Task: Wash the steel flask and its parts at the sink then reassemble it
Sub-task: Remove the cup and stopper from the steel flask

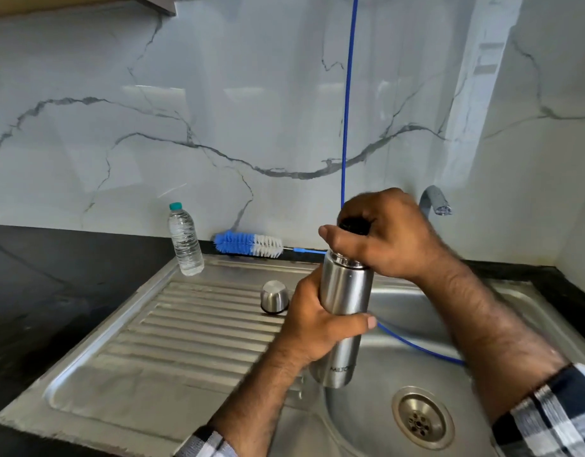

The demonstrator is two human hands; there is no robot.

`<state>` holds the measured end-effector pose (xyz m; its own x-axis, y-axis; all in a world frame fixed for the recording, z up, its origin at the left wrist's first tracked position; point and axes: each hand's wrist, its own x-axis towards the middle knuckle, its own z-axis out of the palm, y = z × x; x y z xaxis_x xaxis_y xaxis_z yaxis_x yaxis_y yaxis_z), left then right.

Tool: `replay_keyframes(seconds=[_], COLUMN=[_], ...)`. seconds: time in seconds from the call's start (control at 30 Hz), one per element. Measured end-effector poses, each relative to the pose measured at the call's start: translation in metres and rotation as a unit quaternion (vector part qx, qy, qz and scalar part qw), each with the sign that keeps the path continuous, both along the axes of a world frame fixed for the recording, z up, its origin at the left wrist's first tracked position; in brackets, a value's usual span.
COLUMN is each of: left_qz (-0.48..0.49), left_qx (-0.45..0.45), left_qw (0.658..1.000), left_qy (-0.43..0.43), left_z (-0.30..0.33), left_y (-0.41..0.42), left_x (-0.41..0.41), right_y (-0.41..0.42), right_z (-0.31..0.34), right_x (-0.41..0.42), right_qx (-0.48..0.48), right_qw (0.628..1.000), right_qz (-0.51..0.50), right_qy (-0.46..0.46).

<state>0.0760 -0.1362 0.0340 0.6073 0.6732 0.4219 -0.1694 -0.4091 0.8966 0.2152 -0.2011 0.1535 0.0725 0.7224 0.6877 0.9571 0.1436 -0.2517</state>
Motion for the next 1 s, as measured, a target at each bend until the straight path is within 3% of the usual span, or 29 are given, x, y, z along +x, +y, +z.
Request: replay_keyframes(seconds=[0.1, 0.23, 0.33, 0.47, 0.83, 0.93, 1.0], left_qz=[-0.043, 0.011, 0.023, 0.027, 0.068, 0.075, 0.084], left_qx=[-0.012, -0.002, 0.005, 0.016, 0.011, 0.01, 0.012], left_qw=[0.999, 1.0, 1.0, 0.999, 0.997, 0.997, 0.996], left_qy=[-0.025, -0.013, 0.009, 0.017, 0.035, 0.033, 0.031], left_z=[0.002, 0.005, 0.003, 0.003, -0.003, -0.002, -0.002], left_y=[0.0, 0.004, 0.006, 0.006, 0.016, 0.019, 0.021], left_x=[-0.002, -0.008, -0.009, -0.01, -0.015, -0.014, -0.014], right_y=[-0.006, -0.019, -0.023, -0.013, -0.007, -0.008, -0.005], right_z=[0.007, 0.041, 0.056, 0.058, 0.065, 0.063, 0.061], right_x=[0.003, 0.019, 0.017, -0.004, -0.006, -0.014, -0.018], right_qx=[-0.022, -0.199, -0.281, -0.247, -0.291, -0.275, -0.265], right_qw=[0.988, 0.956, 0.945, 0.965, 0.946, 0.958, 0.96], right_qz=[0.146, 0.209, 0.165, 0.02, 0.124, 0.061, -0.006], right_qy=[0.045, 0.05, 0.021, -0.089, -0.068, -0.049, -0.093])
